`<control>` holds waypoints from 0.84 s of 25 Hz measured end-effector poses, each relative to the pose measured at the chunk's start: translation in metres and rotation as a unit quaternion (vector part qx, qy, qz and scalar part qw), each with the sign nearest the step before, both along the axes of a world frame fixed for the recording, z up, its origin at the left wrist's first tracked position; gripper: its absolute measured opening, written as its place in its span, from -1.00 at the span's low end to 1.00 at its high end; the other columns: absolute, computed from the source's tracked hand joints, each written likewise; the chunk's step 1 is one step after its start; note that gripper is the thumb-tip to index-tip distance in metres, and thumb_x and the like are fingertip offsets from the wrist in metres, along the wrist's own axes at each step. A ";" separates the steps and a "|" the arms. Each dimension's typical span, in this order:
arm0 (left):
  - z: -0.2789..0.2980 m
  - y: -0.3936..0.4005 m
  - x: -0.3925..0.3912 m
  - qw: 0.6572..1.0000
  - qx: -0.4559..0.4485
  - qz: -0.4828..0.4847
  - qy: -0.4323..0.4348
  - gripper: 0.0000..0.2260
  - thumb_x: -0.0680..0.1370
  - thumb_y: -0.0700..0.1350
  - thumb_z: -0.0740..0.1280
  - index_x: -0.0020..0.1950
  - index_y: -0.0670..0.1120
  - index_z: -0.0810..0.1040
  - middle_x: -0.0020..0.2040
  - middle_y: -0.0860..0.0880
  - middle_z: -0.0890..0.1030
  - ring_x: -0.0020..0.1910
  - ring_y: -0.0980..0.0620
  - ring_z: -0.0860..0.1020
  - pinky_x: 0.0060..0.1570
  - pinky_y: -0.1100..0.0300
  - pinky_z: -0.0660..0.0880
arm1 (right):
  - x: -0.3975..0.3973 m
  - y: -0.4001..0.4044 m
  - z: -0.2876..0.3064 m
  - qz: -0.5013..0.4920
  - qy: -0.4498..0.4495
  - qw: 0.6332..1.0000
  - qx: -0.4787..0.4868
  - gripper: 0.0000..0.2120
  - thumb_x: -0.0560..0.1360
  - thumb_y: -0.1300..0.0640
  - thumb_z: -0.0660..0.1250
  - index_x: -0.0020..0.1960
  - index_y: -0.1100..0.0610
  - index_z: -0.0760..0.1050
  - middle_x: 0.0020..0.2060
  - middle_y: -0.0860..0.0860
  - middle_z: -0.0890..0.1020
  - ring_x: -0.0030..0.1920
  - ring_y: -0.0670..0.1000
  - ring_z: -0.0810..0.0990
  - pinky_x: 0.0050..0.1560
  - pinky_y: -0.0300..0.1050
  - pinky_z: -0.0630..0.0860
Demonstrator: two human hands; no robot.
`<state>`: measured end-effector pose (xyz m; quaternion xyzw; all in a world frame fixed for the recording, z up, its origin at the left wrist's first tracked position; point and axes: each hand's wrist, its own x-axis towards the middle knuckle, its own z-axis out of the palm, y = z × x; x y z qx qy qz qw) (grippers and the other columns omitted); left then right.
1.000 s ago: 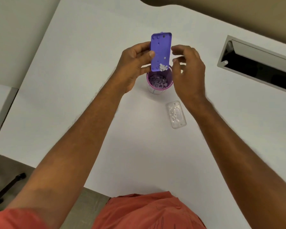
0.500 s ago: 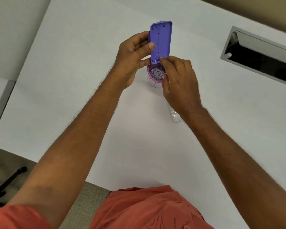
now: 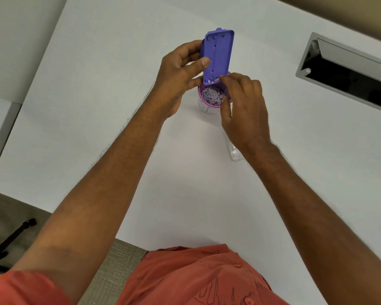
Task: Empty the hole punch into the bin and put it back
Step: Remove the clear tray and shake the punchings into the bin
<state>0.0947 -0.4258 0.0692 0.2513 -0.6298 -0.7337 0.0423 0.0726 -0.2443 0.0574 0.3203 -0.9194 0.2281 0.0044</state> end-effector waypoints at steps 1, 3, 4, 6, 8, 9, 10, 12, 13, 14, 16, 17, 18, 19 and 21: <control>0.000 0.000 0.000 1.000 -0.005 0.001 0.001 -0.61 0.63 -0.26 0.36 0.46 -0.23 0.43 0.30 -0.18 0.61 0.21 -0.05 0.66 0.07 0.05 0.68 | -0.001 -0.001 0.000 -0.001 -0.005 1.000 0.001 -0.58 0.58 0.25 0.25 0.43 0.14 0.46 0.37 0.08 0.55 0.27 0.13 0.50 0.19 -0.02 0.55; 0.001 0.001 0.000 1.000 -0.013 0.002 0.003 -0.61 0.63 -0.26 0.36 0.45 -0.22 0.43 0.27 -0.15 0.62 0.19 -0.03 0.67 0.04 0.08 0.68 | 0.000 -0.002 0.000 0.011 -0.012 1.000 0.009 -0.58 0.59 0.24 0.25 0.45 0.16 0.46 0.37 0.10 0.55 0.28 0.16 0.50 0.20 0.00 0.56; 0.001 0.001 0.000 1.000 -0.014 0.002 0.005 -0.62 0.62 -0.26 0.37 0.44 -0.22 0.44 0.25 -0.14 0.62 0.18 -0.02 0.68 0.03 0.09 0.68 | 0.002 -0.002 -0.001 0.018 -0.013 1.000 0.011 -0.58 0.59 0.24 0.26 0.44 0.17 0.47 0.37 0.11 0.55 0.28 0.16 0.50 0.20 0.01 0.57; 0.001 0.002 0.002 1.000 -0.021 -0.002 0.014 -0.63 0.61 -0.28 0.38 0.41 -0.21 0.46 0.21 -0.11 0.63 0.15 0.00 0.69 -0.01 0.10 0.68 | 0.002 0.000 -0.002 0.021 -0.016 1.000 0.005 -0.60 0.59 0.24 0.28 0.42 0.16 0.49 0.33 0.10 0.58 0.26 0.16 0.51 0.18 -0.01 0.57; 0.001 0.005 0.004 0.999 -0.035 -0.007 0.021 -0.62 0.59 -0.29 0.38 0.40 -0.21 0.47 0.20 -0.11 0.63 0.17 -0.03 0.68 0.00 0.08 0.69 | 0.000 0.003 -0.003 0.007 -0.038 0.999 -0.021 -0.63 0.59 0.24 0.27 0.39 0.12 0.51 0.29 0.06 0.60 0.24 0.11 0.50 0.16 -0.10 0.54; 0.000 0.006 0.005 0.999 -0.043 -0.009 0.025 -0.62 0.58 -0.29 0.38 0.40 -0.22 0.47 0.20 -0.11 0.63 0.18 -0.05 0.68 0.02 0.05 0.69 | -0.001 0.004 -0.003 -0.004 -0.057 0.998 -0.040 -0.64 0.59 0.24 0.27 0.37 0.10 0.52 0.27 0.04 0.61 0.22 0.08 0.50 0.15 -0.17 0.51; -0.001 0.007 0.007 0.998 -0.053 -0.013 0.030 -0.61 0.58 -0.29 0.39 0.40 -0.22 0.46 0.21 -0.11 0.62 0.19 -0.06 0.67 0.05 0.02 0.69 | -0.002 0.005 -0.003 -0.019 -0.080 0.995 -0.064 -0.65 0.59 0.25 0.27 0.35 0.08 0.53 0.24 0.01 0.61 0.20 0.06 0.51 0.13 -0.24 0.48; -0.002 0.010 0.009 0.995 -0.085 -0.023 0.036 -0.59 0.55 -0.25 0.42 0.39 -0.21 0.46 0.23 -0.13 0.62 0.19 -0.07 0.66 0.10 0.00 0.68 | -0.002 0.006 0.000 -0.064 -0.141 0.980 -0.128 -0.67 0.58 0.27 0.27 0.30 0.09 0.56 0.17 -0.03 0.64 0.12 -0.01 0.58 0.05 -0.27 0.51; -0.002 0.011 0.009 0.993 -0.107 -0.027 0.039 -0.58 0.54 -0.23 0.44 0.37 -0.21 0.46 0.24 -0.12 0.62 0.20 -0.06 0.65 0.13 0.02 0.67 | -0.003 0.006 0.002 -0.095 -0.180 0.965 -0.165 -0.68 0.57 0.28 0.27 0.28 0.10 0.58 0.13 -0.06 0.66 0.07 -0.04 0.61 0.00 -0.26 0.56; -0.002 0.013 0.010 0.990 -0.130 -0.031 0.044 -0.57 0.52 -0.22 0.46 0.36 -0.21 0.47 0.23 -0.11 0.62 0.19 -0.03 0.65 0.16 0.06 0.66 | -0.003 0.005 0.005 -0.128 -0.219 0.946 -0.201 -0.69 0.57 0.29 0.26 0.26 0.12 0.59 0.10 -0.08 0.68 0.03 -0.08 0.64 -0.01 -0.24 0.60; -0.003 0.016 0.011 0.982 -0.175 -0.038 0.060 -0.57 0.49 -0.23 0.49 0.33 -0.22 0.49 0.20 -0.07 0.63 0.16 0.03 0.63 0.22 0.13 0.61 | -0.005 0.005 0.010 -0.184 -0.280 0.905 -0.262 -0.71 0.56 0.30 0.25 0.23 0.14 0.59 0.08 -0.05 0.70 0.05 -0.06 0.68 0.10 -0.10 0.66; -0.004 0.017 0.011 0.977 -0.198 -0.043 0.066 -0.57 0.48 -0.23 0.50 0.32 -0.22 0.50 0.18 -0.05 0.64 0.16 0.05 0.62 0.24 0.16 0.59 | -0.006 0.006 0.012 -0.206 -0.305 0.884 -0.289 -0.73 0.57 0.29 0.26 0.23 0.14 0.57 0.08 0.00 0.70 0.08 -0.02 0.70 0.13 -0.01 0.67; -0.005 0.019 0.012 0.972 -0.219 -0.049 0.069 -0.58 0.47 -0.23 0.50 0.30 -0.20 0.51 0.17 -0.01 0.64 0.16 0.09 0.62 0.24 0.19 0.58 | -0.006 0.006 0.015 -0.223 -0.330 0.861 -0.315 -0.74 0.58 0.27 0.27 0.25 0.16 0.55 0.08 0.03 0.70 0.09 0.04 0.71 0.13 0.02 0.68; -0.007 0.021 0.013 0.968 -0.235 -0.055 0.073 -0.59 0.47 -0.24 0.50 0.29 -0.19 0.52 0.16 0.02 0.63 0.16 0.13 0.61 0.22 0.25 0.57 | -0.006 0.007 0.018 -0.237 -0.355 0.838 -0.339 -0.73 0.59 0.24 0.28 0.28 0.17 0.53 0.08 0.06 0.71 0.08 0.07 0.72 0.10 -0.01 0.68; -0.010 0.026 0.017 0.963 -0.245 -0.067 0.087 -0.61 0.48 -0.28 0.48 0.29 -0.19 0.52 0.16 0.04 0.61 0.17 0.22 0.58 0.18 0.33 0.56 | -0.004 0.007 0.023 -0.251 -0.398 0.799 -0.374 -0.71 0.61 0.21 0.29 0.32 0.18 0.50 0.08 0.09 0.72 0.07 0.10 0.74 0.06 -0.11 0.68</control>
